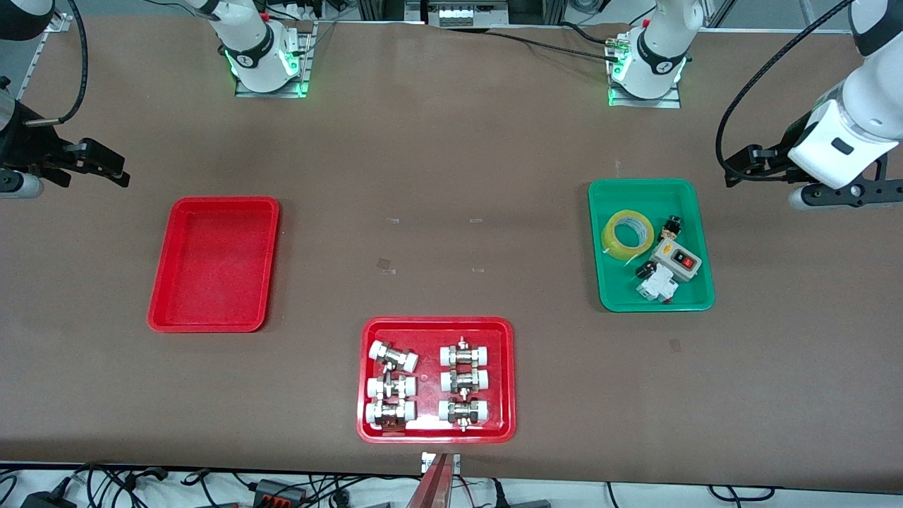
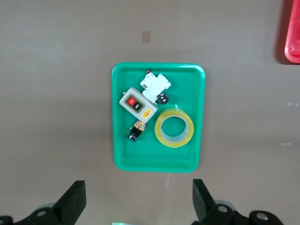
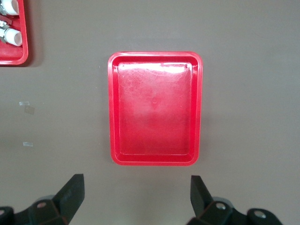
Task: Left arm passes tape to right arm into tray
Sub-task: 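Move the left gripper over the tape roll in the green tray, then lower the left gripper and grasp the yellow tape roll's rim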
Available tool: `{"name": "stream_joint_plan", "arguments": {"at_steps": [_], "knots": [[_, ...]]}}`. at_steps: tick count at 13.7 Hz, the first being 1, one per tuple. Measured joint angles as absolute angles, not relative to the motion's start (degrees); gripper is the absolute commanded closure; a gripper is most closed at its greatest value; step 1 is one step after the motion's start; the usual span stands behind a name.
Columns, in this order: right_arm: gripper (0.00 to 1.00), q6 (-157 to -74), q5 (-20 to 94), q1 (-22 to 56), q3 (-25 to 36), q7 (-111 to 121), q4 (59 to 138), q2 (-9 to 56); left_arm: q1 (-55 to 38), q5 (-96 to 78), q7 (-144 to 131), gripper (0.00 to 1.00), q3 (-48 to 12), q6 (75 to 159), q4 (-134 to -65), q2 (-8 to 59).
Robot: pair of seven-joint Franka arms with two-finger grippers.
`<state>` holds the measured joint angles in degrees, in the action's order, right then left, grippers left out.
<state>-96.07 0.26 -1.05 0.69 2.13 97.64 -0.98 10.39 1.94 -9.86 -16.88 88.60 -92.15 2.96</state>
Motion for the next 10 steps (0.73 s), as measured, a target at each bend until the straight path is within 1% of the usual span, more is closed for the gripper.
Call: {"name": "stream_joint_plan", "arguments": {"at_steps": [3,5,6,8,10], "knots": [[0.0,-96.12,0.26,-1.03,0.66,2.13,97.67,-0.87,9.44,1.92,-9.86,0.0,-17.24,92.52,-92.91,8.44],[0.0,-96.13,0.26,-1.03,0.64,2.13,97.67,-0.6,9.13,1.92,-9.86,0.0,-17.29,99.46,-95.49,13.63],[0.0,-96.13,0.26,-1.03,0.63,2.13,97.68,-0.5,9.05,1.96,-9.86,0.0,-17.3,103.92,-98.16,15.49],[0.0,-96.2,0.26,-1.03,0.61,2.14,97.68,-0.45,8.83,1.97,-9.86,0.0,-17.47,111.62,-105.41,16.95],[0.0,-96.32,0.26,-1.03,0.61,2.14,97.68,-0.32,8.76,1.98,-9.86,0.0,-17.79,115.19,-111.17,16.71]]}}
